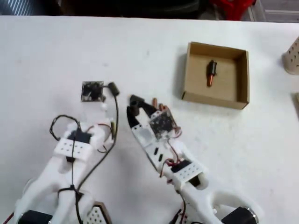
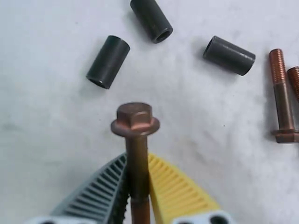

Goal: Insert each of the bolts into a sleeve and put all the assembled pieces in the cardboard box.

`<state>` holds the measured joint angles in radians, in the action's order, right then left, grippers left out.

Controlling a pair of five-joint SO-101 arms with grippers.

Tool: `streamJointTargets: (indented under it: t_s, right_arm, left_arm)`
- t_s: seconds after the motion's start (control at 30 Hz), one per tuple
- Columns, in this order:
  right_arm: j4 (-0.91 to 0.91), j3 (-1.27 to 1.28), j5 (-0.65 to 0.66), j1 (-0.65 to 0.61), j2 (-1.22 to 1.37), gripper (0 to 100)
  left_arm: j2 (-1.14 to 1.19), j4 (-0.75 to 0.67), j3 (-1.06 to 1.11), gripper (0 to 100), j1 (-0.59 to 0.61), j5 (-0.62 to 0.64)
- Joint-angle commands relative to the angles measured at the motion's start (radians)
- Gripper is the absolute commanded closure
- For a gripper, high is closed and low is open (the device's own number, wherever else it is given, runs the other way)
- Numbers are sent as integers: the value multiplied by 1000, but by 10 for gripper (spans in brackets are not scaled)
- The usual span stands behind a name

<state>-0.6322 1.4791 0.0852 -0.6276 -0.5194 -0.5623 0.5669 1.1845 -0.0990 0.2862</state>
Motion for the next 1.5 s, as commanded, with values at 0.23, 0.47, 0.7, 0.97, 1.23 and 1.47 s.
streamJointTargets:
  t_s: [0.23, 0.47, 0.7, 0.97, 1.23, 1.47]
  right_arm:
    - [-176, 75, -14, 35, -35, 981]
    - [-174, 83, -15, 33, -35, 981]
    - [-174, 97, -15, 35, -35, 981]
    - [-174, 97, -15, 35, -35, 981]
    - [-174, 97, -15, 35, -35, 981]
    - [-174, 98, -15, 35, -35, 981]
  left_arm:
    - [-8, -41, -133, 979, -8, -17]
    - [-10, -157, -153, 979, -76, -338]
    - [-73, -443, -123, 979, -110, -345]
    - [-429, -557, 80, 979, -174, -244]
    - [-670, -358, 94, 978, -289, -160]
    - [-707, -350, 94, 978, -354, -160]
